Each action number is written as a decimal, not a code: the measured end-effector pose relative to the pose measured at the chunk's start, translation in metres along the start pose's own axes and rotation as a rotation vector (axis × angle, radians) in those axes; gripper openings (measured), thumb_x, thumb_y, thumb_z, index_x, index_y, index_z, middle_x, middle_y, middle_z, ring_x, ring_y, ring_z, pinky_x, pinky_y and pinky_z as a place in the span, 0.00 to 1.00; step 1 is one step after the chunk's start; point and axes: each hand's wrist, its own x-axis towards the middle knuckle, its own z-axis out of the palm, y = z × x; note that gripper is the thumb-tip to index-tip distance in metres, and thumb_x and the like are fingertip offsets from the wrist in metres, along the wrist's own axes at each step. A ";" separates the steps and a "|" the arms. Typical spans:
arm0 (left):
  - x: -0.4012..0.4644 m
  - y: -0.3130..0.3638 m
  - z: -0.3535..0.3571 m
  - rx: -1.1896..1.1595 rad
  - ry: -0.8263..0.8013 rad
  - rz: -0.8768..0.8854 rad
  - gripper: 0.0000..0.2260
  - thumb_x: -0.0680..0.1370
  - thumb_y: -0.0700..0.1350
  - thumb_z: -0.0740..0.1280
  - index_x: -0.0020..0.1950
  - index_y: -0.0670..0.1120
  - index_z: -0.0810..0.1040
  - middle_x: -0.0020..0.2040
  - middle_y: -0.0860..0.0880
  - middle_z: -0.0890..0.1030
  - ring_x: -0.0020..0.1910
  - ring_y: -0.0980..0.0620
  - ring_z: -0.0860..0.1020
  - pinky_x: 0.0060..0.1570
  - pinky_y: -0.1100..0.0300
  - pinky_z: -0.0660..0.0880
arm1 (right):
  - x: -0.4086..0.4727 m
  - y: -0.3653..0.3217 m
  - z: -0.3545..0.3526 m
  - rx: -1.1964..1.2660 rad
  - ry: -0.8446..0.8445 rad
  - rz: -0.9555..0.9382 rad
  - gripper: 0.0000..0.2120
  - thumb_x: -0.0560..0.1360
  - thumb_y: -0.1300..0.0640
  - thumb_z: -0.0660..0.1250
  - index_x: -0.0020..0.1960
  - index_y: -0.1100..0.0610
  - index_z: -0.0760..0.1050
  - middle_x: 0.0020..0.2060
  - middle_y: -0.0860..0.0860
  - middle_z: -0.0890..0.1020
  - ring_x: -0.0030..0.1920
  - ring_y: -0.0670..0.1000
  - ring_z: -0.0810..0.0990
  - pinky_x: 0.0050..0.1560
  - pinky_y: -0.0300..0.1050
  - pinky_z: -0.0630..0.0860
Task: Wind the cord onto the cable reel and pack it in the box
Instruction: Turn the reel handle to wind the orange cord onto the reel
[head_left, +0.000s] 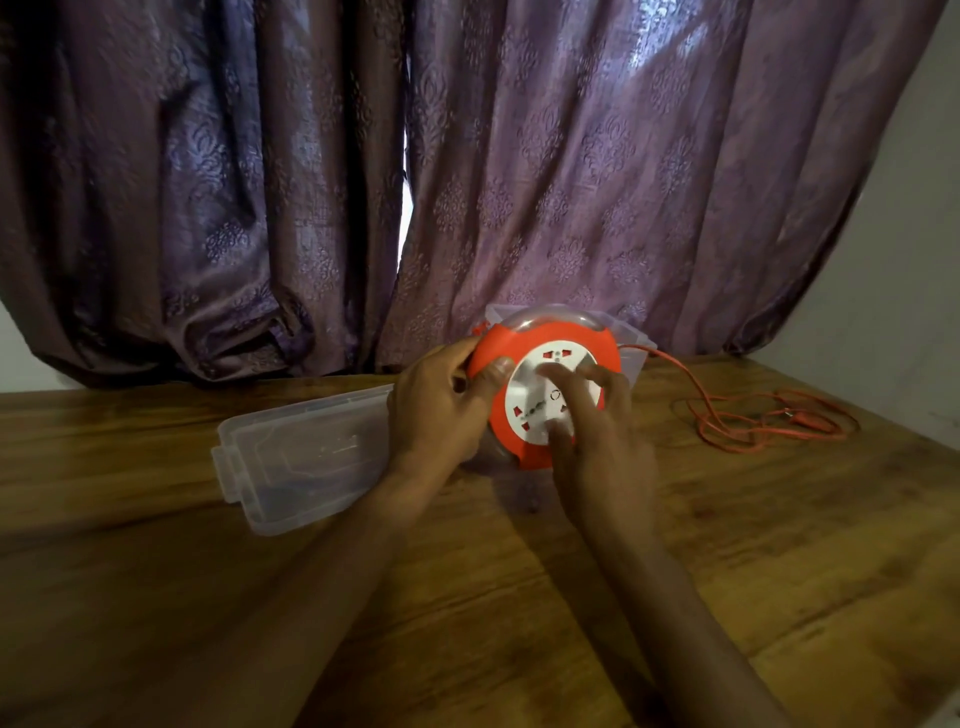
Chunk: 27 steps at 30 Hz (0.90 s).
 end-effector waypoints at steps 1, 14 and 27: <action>0.001 0.000 -0.001 -0.012 0.002 -0.004 0.21 0.72 0.66 0.63 0.58 0.56 0.81 0.48 0.55 0.85 0.47 0.56 0.82 0.50 0.50 0.79 | 0.000 -0.002 0.001 -0.017 -0.037 -0.016 0.32 0.72 0.61 0.67 0.68 0.35 0.62 0.70 0.49 0.65 0.52 0.54 0.79 0.35 0.41 0.68; 0.001 -0.003 0.001 0.021 -0.042 0.027 0.25 0.73 0.67 0.62 0.64 0.55 0.79 0.53 0.55 0.84 0.51 0.56 0.82 0.52 0.51 0.80 | 0.000 0.003 0.003 -0.159 -0.110 0.002 0.32 0.75 0.55 0.68 0.70 0.31 0.58 0.70 0.52 0.66 0.48 0.57 0.82 0.34 0.46 0.74; -0.013 0.001 0.010 0.090 -0.031 0.024 0.22 0.73 0.64 0.63 0.61 0.54 0.81 0.52 0.54 0.84 0.48 0.54 0.81 0.48 0.57 0.76 | -0.004 0.013 0.007 0.093 0.096 0.171 0.15 0.78 0.43 0.61 0.65 0.38 0.71 0.40 0.50 0.85 0.38 0.56 0.82 0.35 0.44 0.72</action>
